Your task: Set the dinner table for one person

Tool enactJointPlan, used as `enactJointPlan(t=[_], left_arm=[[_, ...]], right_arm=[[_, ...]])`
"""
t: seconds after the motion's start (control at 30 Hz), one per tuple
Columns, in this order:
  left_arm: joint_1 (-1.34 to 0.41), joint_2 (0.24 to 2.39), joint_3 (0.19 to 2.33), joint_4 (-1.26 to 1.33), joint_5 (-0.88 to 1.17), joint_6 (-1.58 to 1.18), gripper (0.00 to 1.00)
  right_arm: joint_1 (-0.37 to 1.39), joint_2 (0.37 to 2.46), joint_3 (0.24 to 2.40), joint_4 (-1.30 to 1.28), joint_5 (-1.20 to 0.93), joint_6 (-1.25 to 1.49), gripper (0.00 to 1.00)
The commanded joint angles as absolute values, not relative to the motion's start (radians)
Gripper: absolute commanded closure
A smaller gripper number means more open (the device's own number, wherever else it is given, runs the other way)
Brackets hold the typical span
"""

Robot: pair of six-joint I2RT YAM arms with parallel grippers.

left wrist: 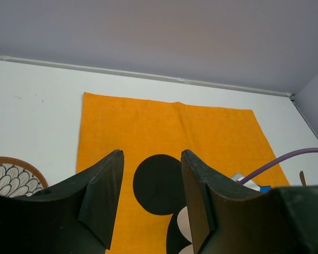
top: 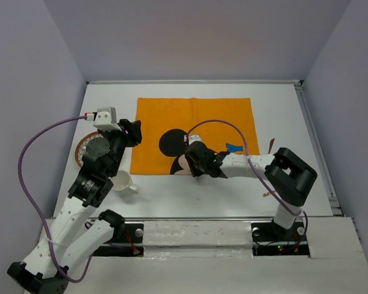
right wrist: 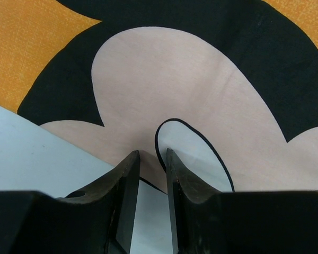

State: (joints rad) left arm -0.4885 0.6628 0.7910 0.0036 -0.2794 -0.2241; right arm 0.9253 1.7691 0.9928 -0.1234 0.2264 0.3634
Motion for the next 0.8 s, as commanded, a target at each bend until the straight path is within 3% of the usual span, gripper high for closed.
enactJointPlan(t=[0.0,0.4,0.77], left_arm=[[-0.483,0.647,0.782,0.048,-0.265,-0.212,0.43],[-0.483,0.643,0.781,0.049,-0.265,-0.215,0.43],[-0.483,0.627,0.785,0.044,-0.31,-0.198,0.42]], right_arm=[[0.949,1.735,0.971,-0.143,0.238,0.396,0.69],[0.95,1.646,0.881,-0.149,0.308,0.342,0.7],[0.95,1.534,0.968,-0.077,0.072,0.351,0.63]])
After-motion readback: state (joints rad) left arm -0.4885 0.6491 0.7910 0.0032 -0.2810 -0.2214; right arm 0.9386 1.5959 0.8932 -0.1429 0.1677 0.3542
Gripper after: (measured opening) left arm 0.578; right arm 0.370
